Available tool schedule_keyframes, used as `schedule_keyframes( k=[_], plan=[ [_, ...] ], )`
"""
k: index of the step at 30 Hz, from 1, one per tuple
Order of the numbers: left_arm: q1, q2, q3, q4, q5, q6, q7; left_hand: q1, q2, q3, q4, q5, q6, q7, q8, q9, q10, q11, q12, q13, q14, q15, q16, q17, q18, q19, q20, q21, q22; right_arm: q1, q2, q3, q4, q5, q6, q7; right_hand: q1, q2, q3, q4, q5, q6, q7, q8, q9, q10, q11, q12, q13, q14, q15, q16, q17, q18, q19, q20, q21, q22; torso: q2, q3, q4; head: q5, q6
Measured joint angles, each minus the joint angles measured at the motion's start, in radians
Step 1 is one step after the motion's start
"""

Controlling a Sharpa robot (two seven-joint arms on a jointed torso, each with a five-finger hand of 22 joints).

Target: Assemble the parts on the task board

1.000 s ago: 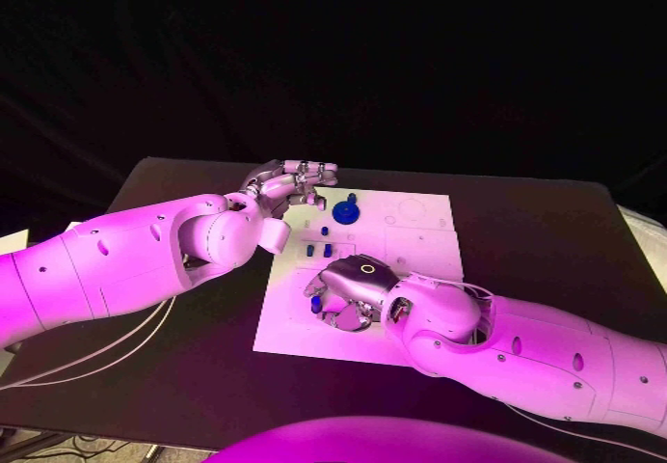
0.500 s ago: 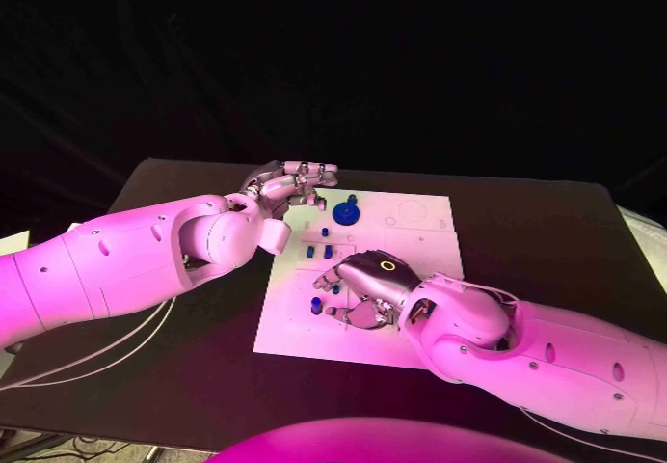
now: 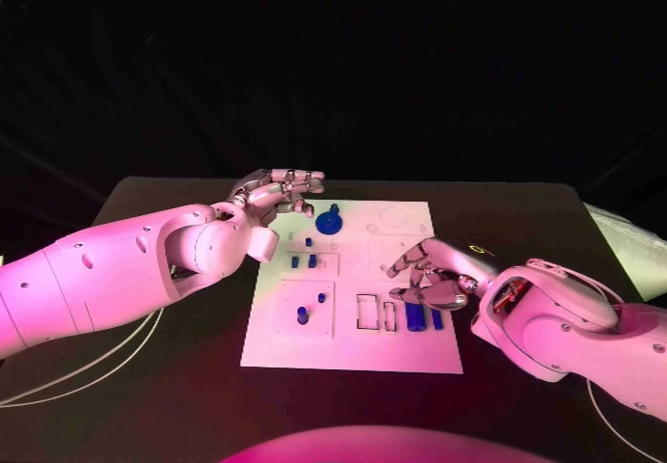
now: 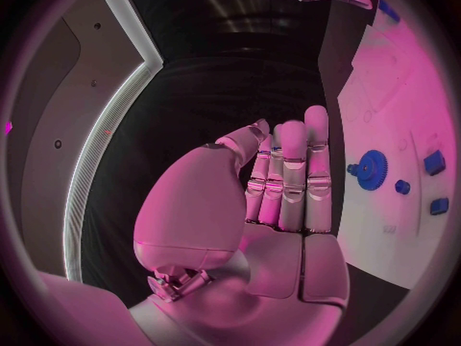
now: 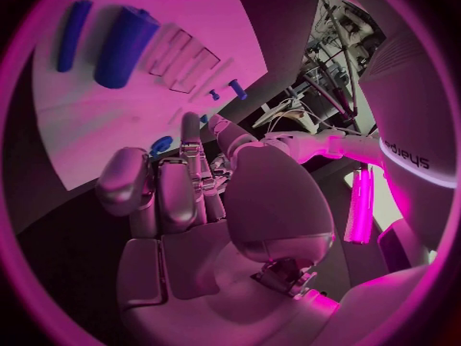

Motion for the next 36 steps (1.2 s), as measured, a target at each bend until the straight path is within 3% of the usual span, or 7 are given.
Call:
schedule_keyframes(
  k=[3,5,10,13,20,36],
  plan=[
    [0.0,0.0,-0.001,0.0,0.0,0.0,0.0,0.0,0.0,0.0,0.0,0.0,0.0,0.0,0.0,0.0,0.0,0.0,0.0,0.0,0.0,0.0,0.0,0.0,0.0,0.0,0.0,0.0,0.0,0.0,-0.033,-0.01,0.007,0.038,0.0,-0.043,-0.009,0.009,-0.052,0.045,0.049,-0.003,-0.001,0.021,0.002,-0.032,0.002,0.291,0.314,0.0,0.0,0.041,0.049,0.0,0.01,-0.002,0.024,0.04,-0.003,-0.0002,-0.0068,-0.007,-0.001],
    [-0.001,0.0,-0.001,-0.001,0.0,0.0,0.0,0.0,0.0,0.0,0.0,0.0,0.0,0.0,0.0,0.0,0.0,0.0,0.0,0.0,0.0,0.0,0.0,0.0,0.0,0.0,0.0,0.0,0.0,-0.001,-0.043,-0.013,0.01,0.046,0.0,-0.068,-0.013,0.012,-0.079,0.071,0.086,-0.003,-0.001,0.033,0.005,-0.027,-0.004,0.427,0.465,0.0,0.0,0.067,0.083,-0.014,0.013,-0.005,0.036,0.059,-0.005,-0.0005,-0.0102,-0.011,-0.001],
    [-0.005,-0.001,-0.003,-0.003,0.0,0.0,0.0,0.0,0.0,0.0,0.0,0.0,0.0,0.0,0.0,0.0,0.0,0.0,0.0,0.0,0.0,0.0,0.0,0.0,0.0,0.0,0.0,0.0,0.0,-0.008,-0.053,-0.019,0.016,0.035,0.007,-0.137,-0.035,0.019,-0.138,0.13,0.12,-0.002,-0.001,0.057,0.015,0.004,-0.005,0.606,0.671,0.0,0.0,0.106,0.137,-0.014,0.013,-0.005,0.039,0.07,-0.008,-0.0007,-0.0159,-0.018,-0.001],
    [-0.007,-0.001,-0.003,-0.003,0.0,0.0,0.0,0.0,0.0,0.0,0.0,0.0,0.0,0.0,0.0,0.0,0.0,0.0,0.0,0.0,0.0,0.0,0.0,0.0,0.0,0.0,0.0,0.0,0.0,-0.012,-0.052,-0.021,0.017,0.019,0.019,-0.178,-0.035,0.019,-0.171,0.163,0.12,-0.007,-0.007,0.065,0.02,0.004,-0.005,0.631,0.707,0.0,0.0,0.109,0.147,-0.014,0.013,-0.005,0.039,0.07,-0.008,-0.0019,-0.0168,-0.022,-0.003],
    [-0.009,-0.002,-0.004,-0.003,0.0,0.0,0.0,0.0,0.0,0.0,0.0,0.0,0.0,0.0,0.0,0.0,0.0,0.0,0.0,0.0,0.0,0.0,0.0,0.0,0.0,0.0,0.0,0.0,0.0,-0.019,-0.041,-0.022,0.012,-0.011,0.046,-0.242,-0.039,0.024,-0.207,0.199,0.12,-0.015,-0.006,0.076,0.024,-0.005,-0.002,0.625,0.711,0.0,0.0,0.109,0.147,-0.014,0.013,-0.005,0.039,0.07,-0.009,-0.0024,-0.0178,-0.024,-0.003],
    [-0.011,-0.002,-0.004,-0.003,0.0,0.0,0.0,0.0,0.0,0.0,0.0,0.0,0.0,0.0,0.0,0.0,-0.004,0.004,0.0,0.0,0.0,0.0,0.0,-0.001,0.0,0.0,0.0,0.0,-0.001,-0.041,0.005,-0.023,-0.022,-0.04,0.099,-0.297,-0.039,0.023,-0.223,0.222,0.119,-0.016,-0.005,0.087,0.03,-0.013,-0.003,0.62,0.711,0.0,0.001,0.109,0.143,-0.014,0.013,-0.005,0.039,0.069,-0.007,-0.001,-0.0198,-0.021,-0.008]
  ],
)
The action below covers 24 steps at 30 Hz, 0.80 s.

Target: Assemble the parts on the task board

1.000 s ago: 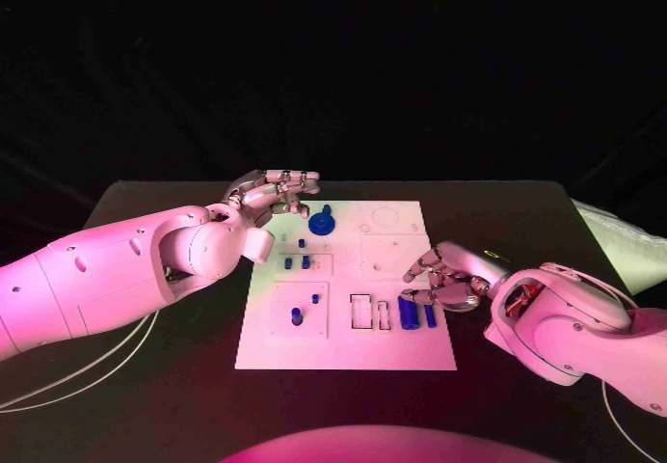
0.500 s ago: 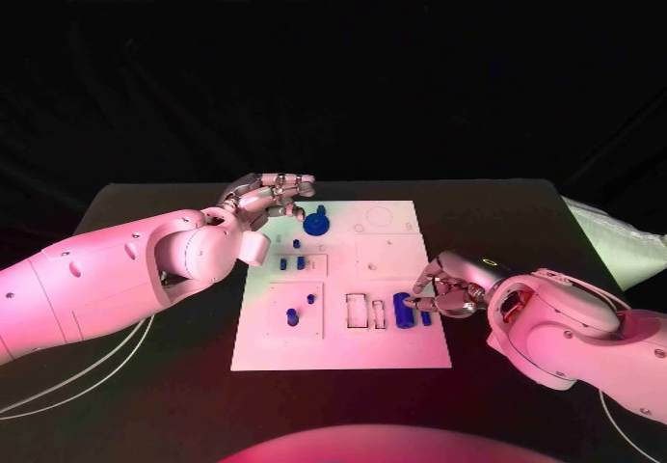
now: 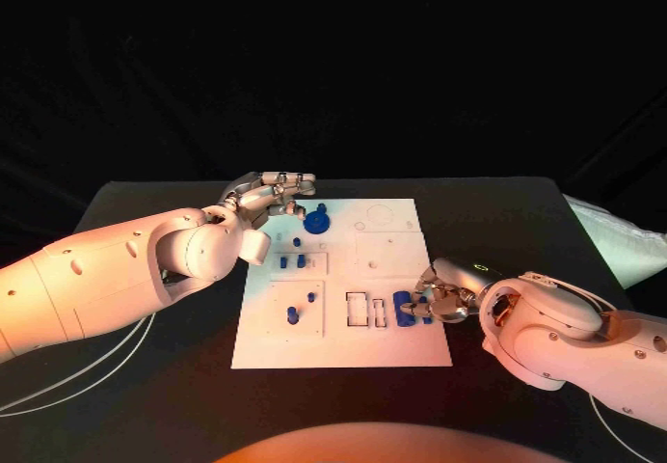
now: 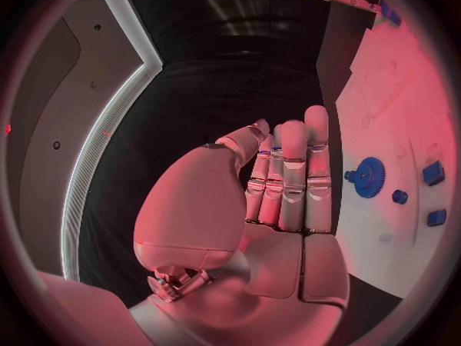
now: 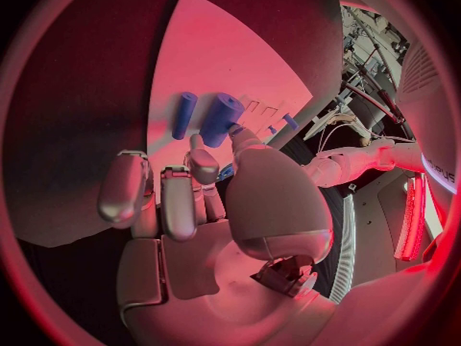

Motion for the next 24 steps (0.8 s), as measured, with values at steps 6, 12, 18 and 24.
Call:
schedule_keyframes(
  k=[6,12,18,24],
  plan=[
    [0.0,0.0,0.0,0.0,0.0,0.0,0.0,0.0,0.0,0.0,0.0,0.0,0.0,0.0,0.0,0.0,0.0,0.0,0.0,0.0,0.0,0.0,0.0,0.0,0.0,0.0,0.0,0.0,0.0,-0.002,0.015,0.001,-0.013,-0.004,0.015,-0.004,0.006,0.006,-0.003,0.003,0.004,0.0,0.0,0.004,0.001,0.0,0.0,0.0,0.004,0.0,0.0,0.0,0.0,0.0,0.0,0.0,0.0,0.0,0.0,-0.0008,0.0002,-0.001,-0.003],
    [-0.001,0.0,0.0,-0.001,0.0,0.0,0.0,0.0,0.0,0.0,0.0,0.0,0.0,0.0,0.0,0.0,0.0,0.0,0.0,0.001,0.0,0.0,0.0,0.0,0.0,0.0,0.0,0.0,0.0,-0.011,0.039,0.001,-0.024,-0.005,0.026,-0.005,0.014,0.014,-0.008,0.008,0.004,0.0,0.0,0.012,0.007,0.0,0.0,0.008,0.019,0.0,0.0,0.0,0.0,0.0,0.0,0.0,0.0,0.001,-0.001,-0.0009,0.0003,0.001,-0.005],
    [-0.002,0.0,0.0,-0.001,0.0,0.0,0.0,0.0,0.0,0.0,0.0,0.0,0.0,0.0,0.0,0.0,0.0,0.0,0.0,0.001,0.0,0.0,0.0,0.0,0.0,0.0,0.0,0.0,0.0,-0.014,0.048,0.004,-0.03,-0.006,0.028,-0.003,0.033,0.022,-0.016,0.016,0.004,0.012,-0.012,0.032,0.015,0.01,-0.01,0.023,0.039,0.0,0.0,0.0,0.002,0.0,0.0,0.0,0.0,0.003,-0.001,-0.0015,0.0005,0.003,-0.006],
    [-0.002,-0.002,0.0,0.0,0.0,0.0,0.0,0.0,0.0,0.0,0.0,0.0,0.0,0.0,0.0,0.0,0.0,0.0,0.0,0.001,0.0,0.0,0.0,0.0,0.0,0.0,0.0,0.0,0.0,-0.017,0.049,0.003,-0.033,-0.006,0.019,0.0,0.045,0.034,-0.023,0.023,0.013,0.038,-0.024,0.06,0.033,0.023,-0.017,0.032,0.057,0.0,-0.007,0.0,-0.007,0.0,0.0,0.0,0.0,-0.003,-0.001,-0.0016,-0.0003,0.003,-0.007]
  ],
)
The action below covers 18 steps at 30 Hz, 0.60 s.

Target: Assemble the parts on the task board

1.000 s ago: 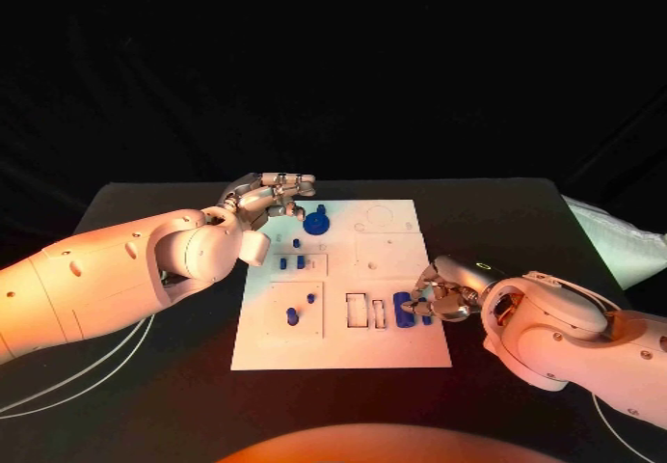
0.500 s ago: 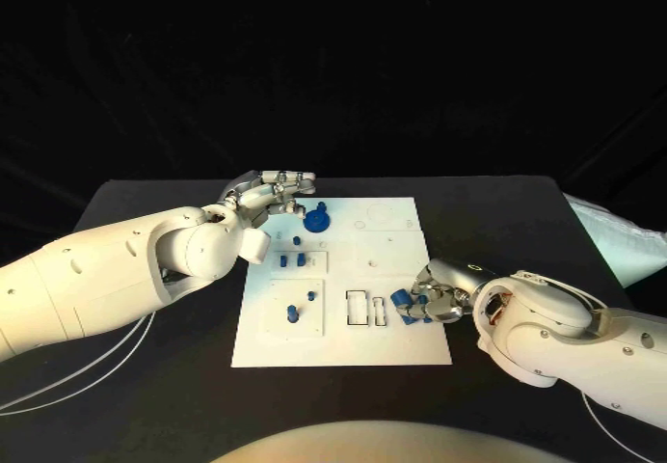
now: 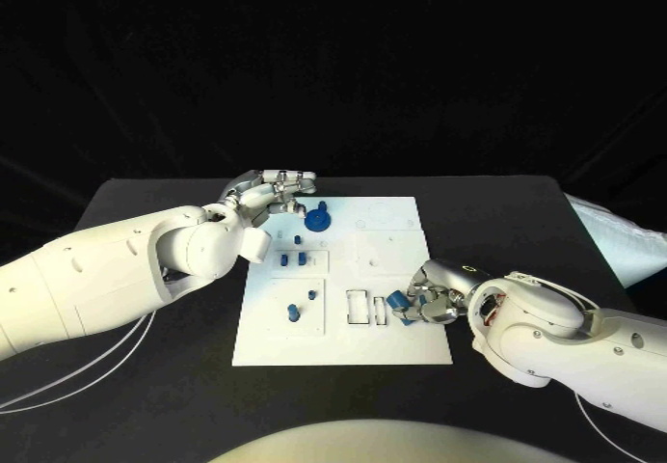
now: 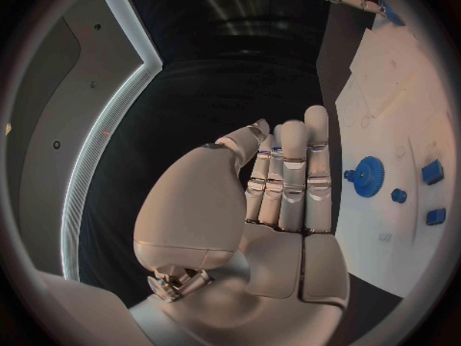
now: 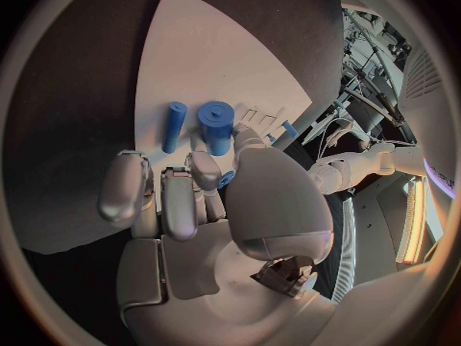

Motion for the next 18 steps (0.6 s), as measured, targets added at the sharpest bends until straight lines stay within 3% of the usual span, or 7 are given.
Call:
schedule_keyframes(
  k=[9,18],
  plan=[
    [-0.001,-0.002,0.0,0.001,0.0,0.0,0.0,0.0,0.0,0.0,0.0,0.0,0.0,0.0,0.0,0.0,0.0,0.0,0.0,0.0,0.0,0.0,0.0,0.0,0.0,0.0,0.0,0.0,0.0,-0.004,-0.016,0.0,0.023,0.011,-0.064,0.01,0.016,0.016,-0.012,0.005,0.026,0.015,-0.007,0.013,0.006,0.03,-0.014,0.034,0.035,-0.001,-0.008,0.008,0.019,0.0,0.011,-0.011,0.011,0.018,0.0,0.0001,0.0,-0.001,0.003],
    [-0.002,-0.001,0.0,0.001,0.0,0.0,0.0,0.0,0.0,0.0,0.0,0.0,0.0,0.0,0.0,0.0,0.0,0.0,0.0,0.0,0.0,0.0,0.0,0.0,0.0,0.0,0.0,0.0,0.0,0.003,-0.009,0.008,0.054,0.056,-0.14,0.035,-0.014,0.053,-0.027,0.007,0.044,0.016,-0.008,0.014,0.006,0.04,-0.02,0.038,0.048,0.0,-0.014,0.015,0.034,0.0,0.02,-0.02,0.02,0.033,0.0,-0.0003,0.0011,-0.004,0.005]
  ],
)
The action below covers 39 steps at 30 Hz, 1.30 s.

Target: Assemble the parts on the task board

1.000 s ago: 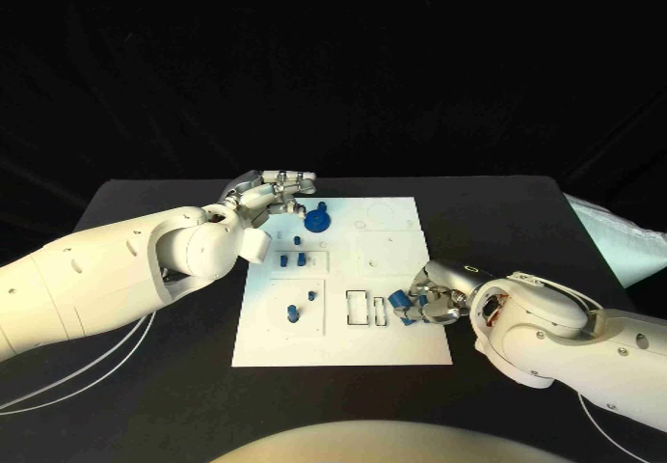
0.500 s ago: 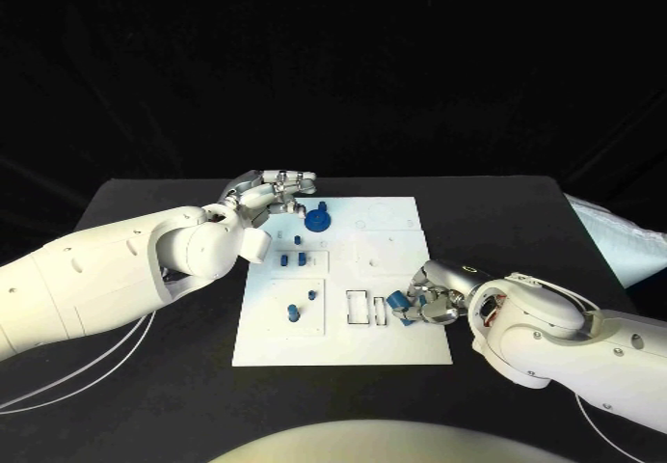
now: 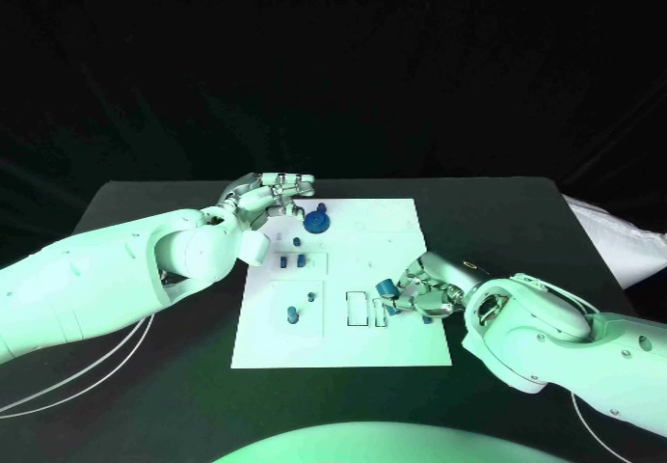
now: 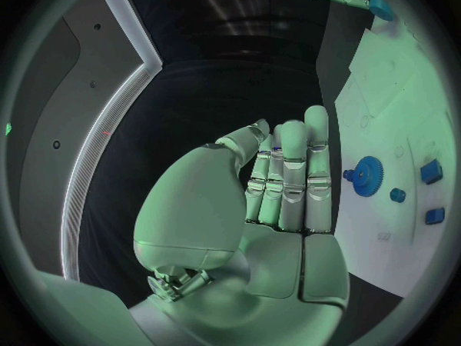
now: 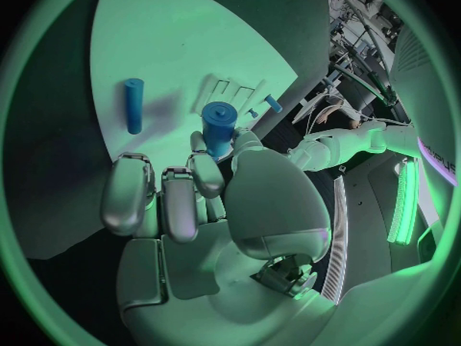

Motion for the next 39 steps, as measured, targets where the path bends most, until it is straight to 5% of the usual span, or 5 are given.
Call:
schedule_keyframes(
  k=[15,20,24,32,39],
  plan=[
    [-0.003,0.003,0.0,-0.001,0.0,0.001,0.0,0.0,0.0,0.0,0.0,0.0,0.0,0.0,0.004,0.0,-0.004,-0.004,0.004,0.0,0.0,0.0,0.0,-0.002,0.0,0.0,0.0,0.0,-0.002,-0.003,0.1,0.001,-0.047,0.053,0.065,0.002,-0.026,0.034,-0.021,0.001,-0.008,0.002,-0.002,0.039,0.0,0.012,-0.003,0.011,0.023,0.0,-0.007,0.0,0.0,0.0,0.003,-0.003,0.0,0.003,0.0,0.0,0.0001,0.003,0.0],
    [-0.003,0.004,0.0,-0.002,0.0,0.002,0.0,-0.004,0.004,0.0,0.0,0.0,0.0,0.0,0.004,0.0,-0.004,-0.004,0.004,0.0,0.0,0.0,0.0,-0.002,0.0,0.0,0.0,0.0,-0.002,-0.003,0.119,0.0,-0.064,0.057,0.091,-0.001,-0.031,0.039,-0.029,0.001,-0.017,0.008,-0.008,0.039,0.029,0.018,-0.007,0.011,0.023,0.0,-0.007,0.0,-0.001,0.0,0.003,-0.004,0.0,0.004,0.0,-0.0003,0.0001,0.005,0.002],
    [-0.003,0.004,0.0,-0.002,0.0,0.002,-0.001,-0.004,0.004,0.0,0.0,0.0,0.0,0.0,0.004,0.0,-0.004,-0.004,0.004,0.0,0.0,0.0,0.0,-0.002,0.0,0.0,0.0,0.0,-0.002,-0.004,0.127,0.0,-0.071,0.054,0.103,-0.008,-0.067,0.045,-0.075,0.0,-0.119,0.025,-0.025,0.052,0.09,0.026,-0.014,0.011,0.024,0.0,-0.007,0.0,-0.004,0.0,0.003,-0.003,0.0,0.003,0.0,-0.0003,-0.0005,0.005,0.003],
    [-0.003,0.004,0.0,-0.002,0.0,0.002,-0.001,-0.004,0.004,0.0,0.0,0.0,0.0,0.0,0.004,0.0,-0.004,-0.004,0.004,0.001,0.0,0.0,0.0,-0.002,0.0,0.0,0.0,0.0,-0.002,-0.004,0.136,0.0,-0.074,0.037,0.109,-0.02,-0.176,0.028,-0.177,0.002,-0.352,0.01,-0.019,0.054,0.111,0.015,-0.004,-0.024,0.014,0.0,-0.007,-0.009,-0.025,0.0,0.0,-0.007,0.0,-0.002,0.0,-0.0003,-0.0001,0.006,0.003],
    [-0.003,0.004,0.0,-0.002,0.0,0.003,-0.002,-0.004,0.004,0.0,0.0,0.0,0.0,0.0,0.004,0.0,-0.004,-0.004,0.004,0.001,0.0,0.0,0.0,-0.002,0.0,0.0,0.0,0.0,-0.002,-0.004,0.136,0.001,-0.074,0.019,0.105,-0.024,-0.218,0.031,-0.207,0.002,-0.369,0.005,-0.017,0.054,0.123,0.004,-0.003,-0.049,-0.005,0.0,-0.007,-0.02,-0.043,0.0,0.0,-0.007,-0.006,-0.01,0.0,0.0003,-0.0005,0.008,0.003]
  ],
)
